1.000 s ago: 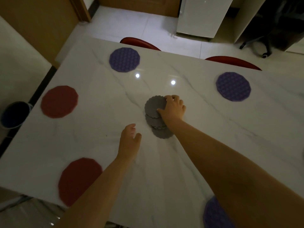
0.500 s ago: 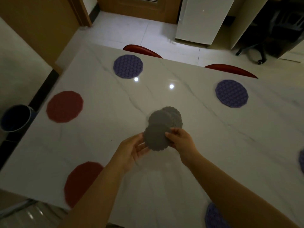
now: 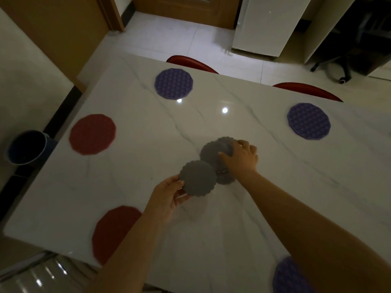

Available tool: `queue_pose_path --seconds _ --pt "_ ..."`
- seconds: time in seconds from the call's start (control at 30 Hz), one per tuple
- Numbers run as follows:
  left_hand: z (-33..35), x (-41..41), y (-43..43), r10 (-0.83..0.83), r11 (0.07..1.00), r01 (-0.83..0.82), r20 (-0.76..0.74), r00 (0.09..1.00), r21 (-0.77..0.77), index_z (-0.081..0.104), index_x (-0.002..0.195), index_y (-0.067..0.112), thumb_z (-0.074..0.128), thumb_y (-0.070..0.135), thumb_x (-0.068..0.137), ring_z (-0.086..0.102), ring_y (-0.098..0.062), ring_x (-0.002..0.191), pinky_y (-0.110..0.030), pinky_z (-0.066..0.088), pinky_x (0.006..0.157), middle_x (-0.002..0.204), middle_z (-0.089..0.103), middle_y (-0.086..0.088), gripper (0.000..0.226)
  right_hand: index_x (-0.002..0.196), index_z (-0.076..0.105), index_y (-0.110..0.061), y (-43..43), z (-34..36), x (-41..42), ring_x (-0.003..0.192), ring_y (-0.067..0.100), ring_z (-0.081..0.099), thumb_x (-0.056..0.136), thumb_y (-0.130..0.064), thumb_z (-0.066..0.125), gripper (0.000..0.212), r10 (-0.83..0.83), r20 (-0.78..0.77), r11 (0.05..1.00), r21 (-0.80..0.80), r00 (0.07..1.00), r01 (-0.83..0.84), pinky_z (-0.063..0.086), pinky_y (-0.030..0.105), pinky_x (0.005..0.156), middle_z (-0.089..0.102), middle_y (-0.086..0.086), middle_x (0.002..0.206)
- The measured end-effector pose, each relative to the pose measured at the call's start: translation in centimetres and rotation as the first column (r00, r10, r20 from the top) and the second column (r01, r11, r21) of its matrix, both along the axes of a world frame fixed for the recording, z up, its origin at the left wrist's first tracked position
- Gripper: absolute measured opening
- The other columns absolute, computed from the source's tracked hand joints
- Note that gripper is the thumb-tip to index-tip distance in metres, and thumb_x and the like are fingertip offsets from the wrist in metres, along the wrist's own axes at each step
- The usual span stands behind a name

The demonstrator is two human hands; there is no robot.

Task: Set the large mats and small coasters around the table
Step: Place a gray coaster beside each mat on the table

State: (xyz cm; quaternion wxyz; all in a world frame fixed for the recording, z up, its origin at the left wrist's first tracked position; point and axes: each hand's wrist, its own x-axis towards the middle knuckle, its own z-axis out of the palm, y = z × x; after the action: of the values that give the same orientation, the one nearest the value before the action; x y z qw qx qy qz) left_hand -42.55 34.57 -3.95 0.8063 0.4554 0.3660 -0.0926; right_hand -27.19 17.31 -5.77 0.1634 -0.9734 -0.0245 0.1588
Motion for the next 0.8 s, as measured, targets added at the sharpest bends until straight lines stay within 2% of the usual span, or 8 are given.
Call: queue_pose_path --seconds 0.1,0.27,0.33,0.4,0.47,0.53,0.67,0.8 --pt "-0.1 -0.3 0.3 0.009 1.000 -0.009 0.003 1.000 0.009 0.064 0.102 0.009 0.046 0.001 0.093 0.072 -0.013 0.069 -0.024 0.057 0.056 0.079 0.077 -0.002 0.021 0.138 0.039 -0.024 0.1 -0.9 0.7 0.132 0.032 0.025 0.083 -0.058 0.048 0.065 0.097 -0.051 0.986 -0.134 0.994 -0.103 0.028 0.046 0.106 0.035 0.003 0.146" --pt "-0.4 -0.6 0.8 0.014 1.000 -0.013 -0.019 1.000 0.016 0.064 0.102 0.010 0.046 0.000 0.094 0.072 -0.013 0.069 -0.027 0.059 0.058 0.079 0.077 -0.001 0.022 0.135 0.043 -0.023 0.0 -1.4 -0.2 0.130 0.030 0.031 0.084 -0.053 0.053 0.060 0.156 0.117 0.984 -0.106 0.981 -0.144 0.029 0.045 0.107 0.041 0.004 0.142" --pt "-0.5 -0.7 0.9 0.017 1.000 -0.017 -0.017 1.000 0.014 0.064 0.101 0.010 0.046 0.000 0.094 0.072 -0.014 0.069 -0.027 0.059 0.059 0.079 0.077 -0.002 0.022 0.132 0.046 -0.021 0.1 -1.3 -0.6 0.128 0.028 0.034 0.084 -0.047 0.057 0.056 0.143 0.178 0.989 -0.055 0.974 -0.135 0.030 0.043 0.107 0.044 0.004 0.139" --pt "-0.5 -0.7 1.1 0.023 1.000 -0.023 -0.020 1.000 0.010 0.064 0.100 0.010 0.047 -0.001 0.093 0.073 -0.015 0.071 -0.028 0.059 0.060 0.080 0.077 -0.002 0.022 0.124 0.052 -0.020 0.1 -1.1 -1.0 0.122 0.026 0.041 0.086 -0.039 0.059 0.044 0.070 0.222 0.991 0.097 0.973 -0.094 0.034 0.038 0.103 0.052 0.004 0.129" --pt "-0.6 -0.7 1.2 0.020 1.000 -0.020 -0.027 0.999 0.005 0.065 0.101 0.010 0.047 -0.002 0.094 0.073 -0.015 0.073 -0.028 0.059 0.060 0.081 0.077 -0.003 0.022 0.111 0.059 -0.021 -0.2 -0.7 -1.7 0.109 0.022 0.050 0.088 -0.035 0.058 0.027 -0.083 0.196 0.947 0.321 0.977 0.016 0.039 0.026 0.090 0.059 0.000 0.111" --pt "-0.7 -0.7 1.2 0.007 1.000 -0.007 -0.031 1.000 0.000 0.065 0.101 0.010 0.047 -0.002 0.094 0.073 -0.016 0.074 -0.027 0.059 0.061 0.083 0.077 -0.003 0.022 0.105 0.061 -0.025 -0.9 -0.4 -2.5 0.095 0.016 0.057 0.089 -0.034 0.058 0.019 -0.232 0.121 0.868 0.474 0.965 0.149 0.040 0.016 0.078 0.057 -0.009 0.096" --pt "-0.7 -0.8 1.2 -0.007 1.000 0.007 -0.027 1.000 -0.012 0.065 0.100 0.010 0.048 -0.001 0.094 0.074 -0.016 0.075 -0.027 0.059 0.060 0.084 0.078 -0.003 0.022 0.118 0.061 -0.026 -3.0 -0.4 -3.6 0.087 0.011 0.060 0.088 -0.033 0.060 0.031 -0.277 0.051 0.837 0.504 0.959 0.215 0.052 0.030 0.083 0.065 -0.007 0.100" --pt "-0.8 -0.7 1.0 -0.011 1.000 0.011 -0.035 0.999 -0.001 0.066 0.100 0.010 0.048 -0.001 0.094 0.073 -0.015 0.073 -0.026 0.059 0.059 0.083 0.077 -0.003 0.022 0.125 0.058 -0.028 -4.1 -0.5 -3.8 0.089 0.012 0.062 0.088 -0.032 0.060 0.037 -0.269 0.053 0.863 0.456 0.962 0.217 0.052 0.033 0.087 0.068 -0.003 0.112"
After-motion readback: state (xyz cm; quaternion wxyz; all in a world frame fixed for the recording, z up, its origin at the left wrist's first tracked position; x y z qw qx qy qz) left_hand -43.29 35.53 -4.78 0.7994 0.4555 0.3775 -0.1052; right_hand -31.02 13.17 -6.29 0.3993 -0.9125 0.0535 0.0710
